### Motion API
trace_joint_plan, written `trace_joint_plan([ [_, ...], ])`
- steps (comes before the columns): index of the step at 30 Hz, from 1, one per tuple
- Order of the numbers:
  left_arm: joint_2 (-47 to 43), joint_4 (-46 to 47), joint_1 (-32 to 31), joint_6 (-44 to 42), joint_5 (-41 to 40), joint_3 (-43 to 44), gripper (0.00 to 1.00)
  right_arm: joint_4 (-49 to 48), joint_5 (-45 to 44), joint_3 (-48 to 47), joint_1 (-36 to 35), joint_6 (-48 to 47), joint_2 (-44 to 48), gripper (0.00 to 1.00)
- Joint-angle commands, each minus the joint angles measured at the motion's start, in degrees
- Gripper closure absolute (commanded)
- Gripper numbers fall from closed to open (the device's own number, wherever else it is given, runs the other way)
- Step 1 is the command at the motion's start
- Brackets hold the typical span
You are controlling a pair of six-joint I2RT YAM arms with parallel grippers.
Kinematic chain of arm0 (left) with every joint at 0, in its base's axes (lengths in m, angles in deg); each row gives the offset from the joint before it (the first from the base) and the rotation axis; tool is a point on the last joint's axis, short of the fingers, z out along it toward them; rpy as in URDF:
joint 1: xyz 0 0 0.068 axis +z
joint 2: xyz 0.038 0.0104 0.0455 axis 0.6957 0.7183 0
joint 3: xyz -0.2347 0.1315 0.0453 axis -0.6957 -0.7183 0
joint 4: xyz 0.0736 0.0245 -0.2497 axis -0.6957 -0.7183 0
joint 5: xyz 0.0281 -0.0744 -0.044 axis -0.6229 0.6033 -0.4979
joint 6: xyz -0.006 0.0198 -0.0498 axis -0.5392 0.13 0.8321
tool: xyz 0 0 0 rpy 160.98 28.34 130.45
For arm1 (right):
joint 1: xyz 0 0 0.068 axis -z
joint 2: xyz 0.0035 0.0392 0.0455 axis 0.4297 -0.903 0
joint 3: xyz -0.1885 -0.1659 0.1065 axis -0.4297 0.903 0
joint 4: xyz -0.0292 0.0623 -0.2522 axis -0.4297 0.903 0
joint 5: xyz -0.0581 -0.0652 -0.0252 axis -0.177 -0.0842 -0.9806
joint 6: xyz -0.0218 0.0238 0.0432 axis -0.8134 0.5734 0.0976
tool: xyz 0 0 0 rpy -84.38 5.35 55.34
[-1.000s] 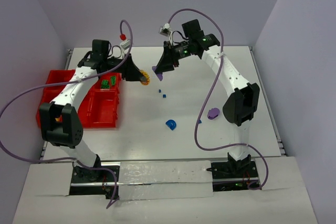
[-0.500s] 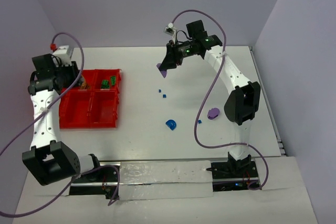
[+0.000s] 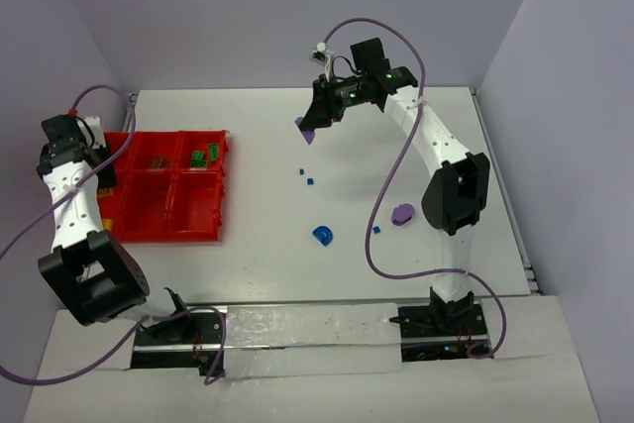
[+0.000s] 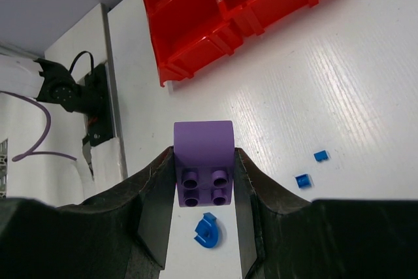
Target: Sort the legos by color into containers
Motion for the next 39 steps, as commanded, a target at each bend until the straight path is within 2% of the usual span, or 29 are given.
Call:
trace_joint_plan([
  [1,1.30,3.24,0.11,-2.86,-5.47,-0.27,1.00,-1.96,-0.46,-1.66,-0.26,0.40,-0.62,1.00],
  [7,3.16,6.06,0.11,-3.71,-9.26,-2.00,1.00,-1.50,-0.60,-3.01,-0.26,0.32,-1.42,1.00],
  [11,4.27,6.84,0.11,-4.58,-9.82,-2.29,0.87,-1.59,-0.72,-4.11,-0.32,1.24,-2.26,1.00],
  [14,4.50,7.58,0.20,-5.24,-9.19,-2.73,0.67,-3.69,-2.14,-3.19,-0.54,3.50,-2.18,1.00],
  [17,4.78,6.32,0.44,-5.47,-6.65,-2.33,0.43,-11.65,-4.81,1.89,-0.97,8.13,-0.24,1.00],
  [19,4.65,5.54,1.00,-5.40,-3.78,-1.84,0.31,-15.45,-6.19,5.35,-1.14,12.47,1.16,1.00],
  [20,4.38,5.30,1.09,-5.37,-2.99,-1.75,0.29,-18.27,-7.17,6.36,-1.15,13.90,1.49,1.00],
  [24,3.15,4.28,1.45,-4.86,1.04,-0.50,0.21,-24.20,-9.53,10.17,-1.23,21.20,2.67,1.00],
  [26,1.40,2.95,1.78,-4.95,6.74,1.29,0.21,-30.37,-11.82,12.49,-1.23,26.19,3.57,1.00],
  [27,0.17,3.05,1.78,-4.79,10.49,1.95,0.20,-31.85,-12.53,13.21,-1.24,28.20,3.61,1.00],
  [29,-3.29,5.05,1.66,-3.91,23.90,3.51,0.19,-35.01,-15.87,14.20,-1.52,33.29,4.01,1.00],
  [31,-5.39,7.33,0.17,0.77,32.70,4.89,0.19,-36.74,-17.82,13.19,-1.86,39.69,3.26,1.00],
  [35,-4.11,9.80,-8.46,8.25,43.30,7.37,0.20,-41.20,-18.19,11.97,-2.28,50.37,1.03,1.00],
  [37,-4.10,13.12,-10.95,11.36,45.23,6.68,0.20,-40.76,-20.64,11.91,-2.69,52.98,0.66,1.00],
  [39,-3.51,18.38,-18.81,15.86,44.28,4.90,0.20,-36.40,-26.03,10.17,-4.14,54.61,0.13,1.00],
])
